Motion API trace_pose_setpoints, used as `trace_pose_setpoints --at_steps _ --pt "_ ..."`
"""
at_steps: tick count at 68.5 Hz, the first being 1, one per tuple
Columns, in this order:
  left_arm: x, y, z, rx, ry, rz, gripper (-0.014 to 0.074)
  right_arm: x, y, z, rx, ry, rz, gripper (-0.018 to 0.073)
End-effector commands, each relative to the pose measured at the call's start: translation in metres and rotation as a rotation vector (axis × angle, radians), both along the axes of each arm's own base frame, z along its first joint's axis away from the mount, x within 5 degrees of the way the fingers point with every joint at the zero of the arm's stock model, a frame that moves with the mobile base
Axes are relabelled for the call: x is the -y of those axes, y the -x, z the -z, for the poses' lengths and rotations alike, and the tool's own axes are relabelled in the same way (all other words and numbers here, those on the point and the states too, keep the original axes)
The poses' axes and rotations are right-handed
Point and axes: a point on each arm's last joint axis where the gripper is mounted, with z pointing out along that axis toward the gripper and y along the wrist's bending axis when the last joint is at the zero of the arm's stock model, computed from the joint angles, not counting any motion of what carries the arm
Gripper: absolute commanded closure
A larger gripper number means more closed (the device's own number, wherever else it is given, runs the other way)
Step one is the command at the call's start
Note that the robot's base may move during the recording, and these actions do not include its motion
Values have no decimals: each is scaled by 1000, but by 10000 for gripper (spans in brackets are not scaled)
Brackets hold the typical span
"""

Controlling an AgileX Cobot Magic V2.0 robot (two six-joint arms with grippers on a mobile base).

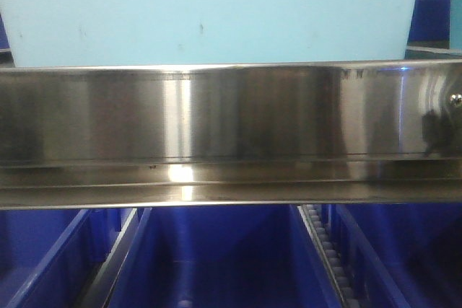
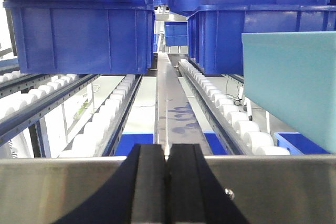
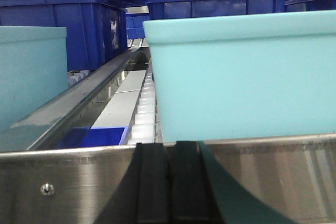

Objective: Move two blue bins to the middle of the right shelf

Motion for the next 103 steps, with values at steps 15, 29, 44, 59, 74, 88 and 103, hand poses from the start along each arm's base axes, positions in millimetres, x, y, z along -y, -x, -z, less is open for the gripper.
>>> trace_pose_setpoints --at_steps 15,29,44,59,74,88,103 --pt "0 0 -3 21 7 -4 707 0 0 -2 22 4 5 721" --pt "0 0 -3 21 7 -4 707 0 0 -2 22 4 5 721" --pt "0 1 -3 26 8 -4 707 0 0 -2 25 4 5 721" --pt "0 1 -10 104 18 -2 707 1 0 -6 65 3 9 721" --pt "0 4 -22 230 38 2 707 2 1 -15 164 -1 20 721" --pt "-2 12 -55 255 43 0 707 1 13 -60 214 -1 7 721" --pt "-5 29 -104 153 31 -8 564 -1 30 -122 177 6 -18 510"
